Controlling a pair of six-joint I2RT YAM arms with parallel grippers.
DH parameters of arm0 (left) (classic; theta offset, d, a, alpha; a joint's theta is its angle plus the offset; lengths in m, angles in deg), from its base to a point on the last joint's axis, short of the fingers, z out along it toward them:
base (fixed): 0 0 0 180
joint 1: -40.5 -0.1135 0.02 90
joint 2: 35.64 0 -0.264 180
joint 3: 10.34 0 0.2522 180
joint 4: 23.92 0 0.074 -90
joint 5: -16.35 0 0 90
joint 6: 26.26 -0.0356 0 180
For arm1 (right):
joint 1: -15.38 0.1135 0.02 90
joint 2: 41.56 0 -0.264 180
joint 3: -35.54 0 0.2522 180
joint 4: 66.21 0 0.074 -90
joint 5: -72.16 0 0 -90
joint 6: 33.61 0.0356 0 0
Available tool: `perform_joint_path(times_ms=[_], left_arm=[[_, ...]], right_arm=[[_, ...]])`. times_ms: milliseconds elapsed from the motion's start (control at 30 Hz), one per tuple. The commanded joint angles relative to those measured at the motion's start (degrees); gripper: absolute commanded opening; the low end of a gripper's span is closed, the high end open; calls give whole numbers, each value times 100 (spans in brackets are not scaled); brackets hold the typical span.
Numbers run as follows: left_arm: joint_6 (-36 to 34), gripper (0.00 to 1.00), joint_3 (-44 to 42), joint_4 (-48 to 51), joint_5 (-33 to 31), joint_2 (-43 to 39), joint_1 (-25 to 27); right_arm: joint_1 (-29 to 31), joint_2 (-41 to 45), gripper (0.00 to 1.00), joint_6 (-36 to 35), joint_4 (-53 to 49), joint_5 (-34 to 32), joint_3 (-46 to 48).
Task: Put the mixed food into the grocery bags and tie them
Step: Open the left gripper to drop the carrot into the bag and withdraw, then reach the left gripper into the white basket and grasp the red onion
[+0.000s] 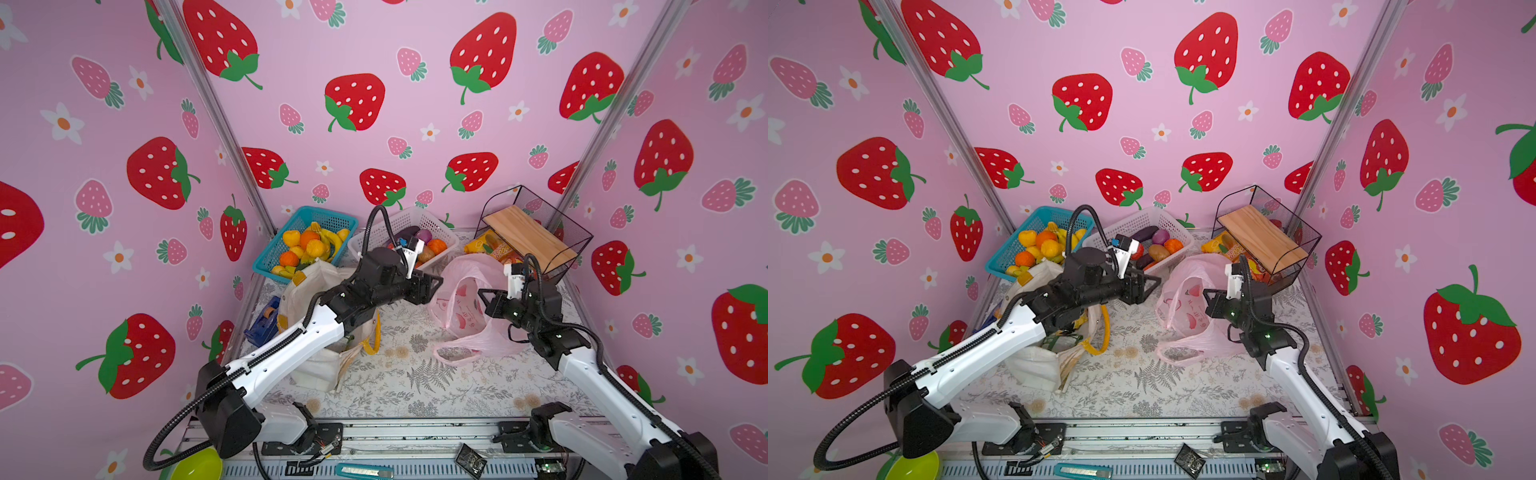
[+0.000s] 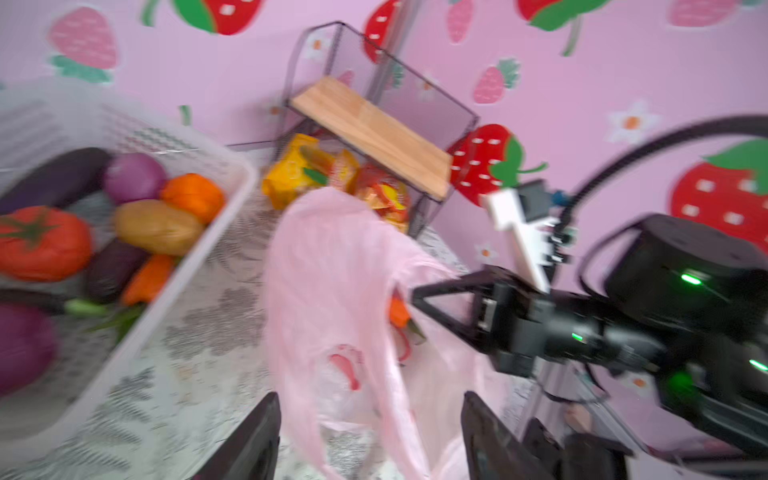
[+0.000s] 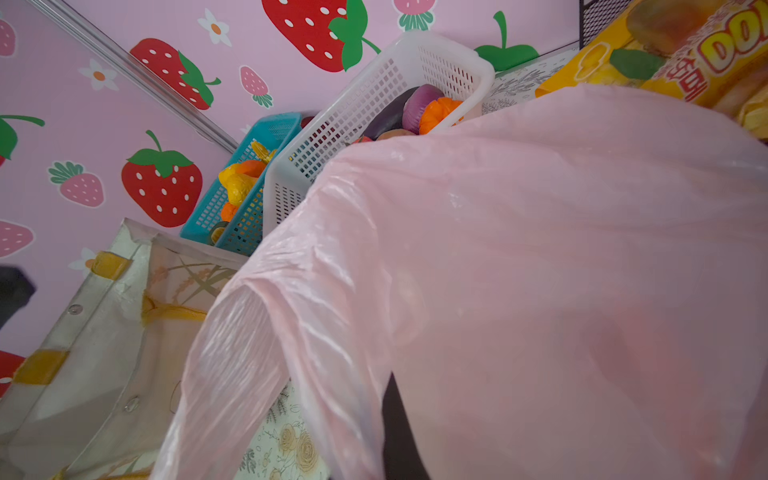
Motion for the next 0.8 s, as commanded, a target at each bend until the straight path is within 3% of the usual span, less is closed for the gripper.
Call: perform_joint_path(times_ms=[0,133,400,600,767], left_arm=[[-360,72,871,1168,-985,696,-500],[-1087,80,1911,2097,-1640,1802,-865],[-2043,84,4390,3733,-2474,4071,-1087],[-2275,84,5945,4650,-2568,5494,-1209],[-2344,84,6388,4837,-2445,6058,-1286]], right_arm=[[-23,-21,0,-284,-121,-100,-63],[-38,-33,0,-332,-51,-55,25],[-83,-56,0,-443,-5,10,79],[-118,-51,0,-446,25,70,147],[-144,-59,0,-443,46,110,174]])
